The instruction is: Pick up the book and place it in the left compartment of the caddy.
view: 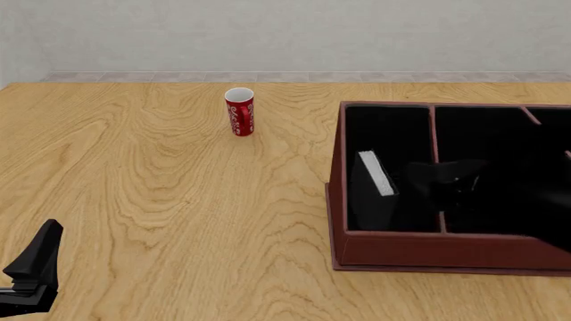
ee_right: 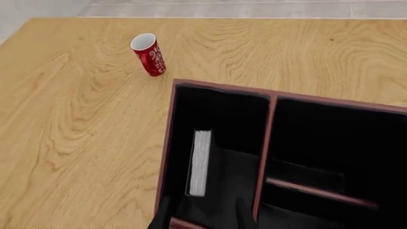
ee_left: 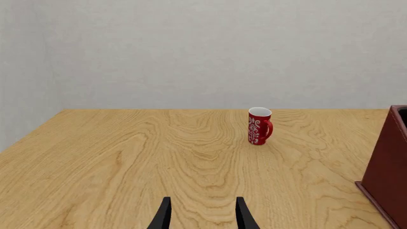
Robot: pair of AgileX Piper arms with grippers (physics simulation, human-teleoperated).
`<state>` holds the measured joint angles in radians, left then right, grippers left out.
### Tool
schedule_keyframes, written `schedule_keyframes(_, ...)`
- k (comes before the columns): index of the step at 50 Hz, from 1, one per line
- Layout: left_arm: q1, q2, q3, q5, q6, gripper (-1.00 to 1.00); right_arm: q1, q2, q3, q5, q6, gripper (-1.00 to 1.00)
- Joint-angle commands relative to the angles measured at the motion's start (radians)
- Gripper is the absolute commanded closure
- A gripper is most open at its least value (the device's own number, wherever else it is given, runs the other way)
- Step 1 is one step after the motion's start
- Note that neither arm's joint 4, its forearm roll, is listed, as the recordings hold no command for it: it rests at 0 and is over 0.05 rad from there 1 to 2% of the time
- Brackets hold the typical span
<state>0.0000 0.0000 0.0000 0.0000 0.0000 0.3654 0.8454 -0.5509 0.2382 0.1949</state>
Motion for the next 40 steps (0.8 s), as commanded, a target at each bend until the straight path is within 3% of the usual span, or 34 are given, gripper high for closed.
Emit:
schedule_keyframes(1, 0.0, 0.0, 0.0, 0.0, 0.0, -1.0, 0.002, -0.097, -0.023, 0.084, -0.005, -1.0)
schedule_keyframes(40, 0.0, 0.0, 0.0, 0.0, 0.0, -1.0, -0.014, -0.359, -0.174, 0.358, -0.035, -1.0)
